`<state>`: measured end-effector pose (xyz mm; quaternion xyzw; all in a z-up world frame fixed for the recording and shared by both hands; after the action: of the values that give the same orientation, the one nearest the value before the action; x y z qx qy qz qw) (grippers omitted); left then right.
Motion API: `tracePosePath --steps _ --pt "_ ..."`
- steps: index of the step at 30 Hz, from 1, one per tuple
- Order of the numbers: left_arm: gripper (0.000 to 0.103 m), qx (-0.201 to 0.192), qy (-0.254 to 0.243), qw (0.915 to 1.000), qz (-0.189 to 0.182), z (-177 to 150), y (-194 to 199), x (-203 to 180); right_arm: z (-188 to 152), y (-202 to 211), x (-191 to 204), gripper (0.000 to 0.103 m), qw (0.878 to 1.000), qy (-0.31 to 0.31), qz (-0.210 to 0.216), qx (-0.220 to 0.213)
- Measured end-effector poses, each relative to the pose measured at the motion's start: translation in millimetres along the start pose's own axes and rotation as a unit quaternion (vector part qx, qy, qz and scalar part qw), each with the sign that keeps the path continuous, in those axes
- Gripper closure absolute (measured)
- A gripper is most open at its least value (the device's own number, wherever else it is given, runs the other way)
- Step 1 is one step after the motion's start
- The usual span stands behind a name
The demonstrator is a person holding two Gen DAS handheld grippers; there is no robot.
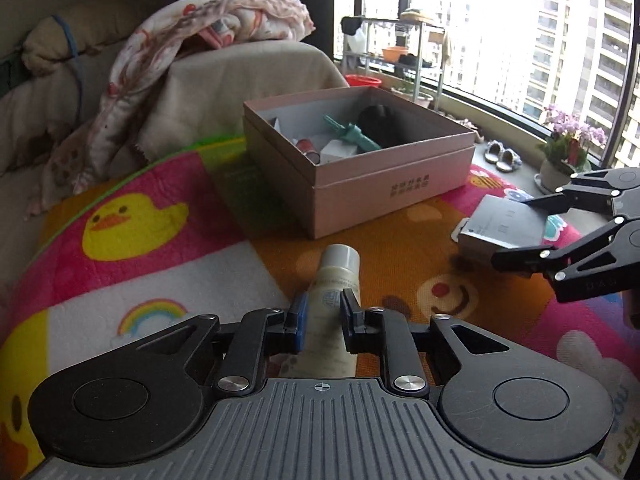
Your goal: Organize rigid objects
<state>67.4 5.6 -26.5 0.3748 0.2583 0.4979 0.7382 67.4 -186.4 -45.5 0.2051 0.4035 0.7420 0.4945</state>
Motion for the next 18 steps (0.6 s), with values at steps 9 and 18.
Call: tracePosePath --steps 9,18 --pt "0.06 0.022 0.012 0.9995 -0.019 -6.2 -16.8 -10.0 -9.2 -10.2 15.2 0.027 1.0 0.017 0.005 0.008" --pt "0.06 0.017 0.086 0.9955 -0.036 -3.3 -16.7 -2.2 -9.3 -13.7 7.8 0.021 1.0 -0.006 0.015 0.005"
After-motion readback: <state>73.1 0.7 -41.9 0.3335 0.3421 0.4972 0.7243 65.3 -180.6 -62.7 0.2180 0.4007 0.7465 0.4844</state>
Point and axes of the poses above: each gripper's, at about its wrist camera, not at the fingertips, and y roughly against the way its jaws point, x to its left, z to its top, the point moved 7 cm from there along -y, roughly the way its jaws point, and after that the axes turned 13 degrees about x, right-handed, at the moved point
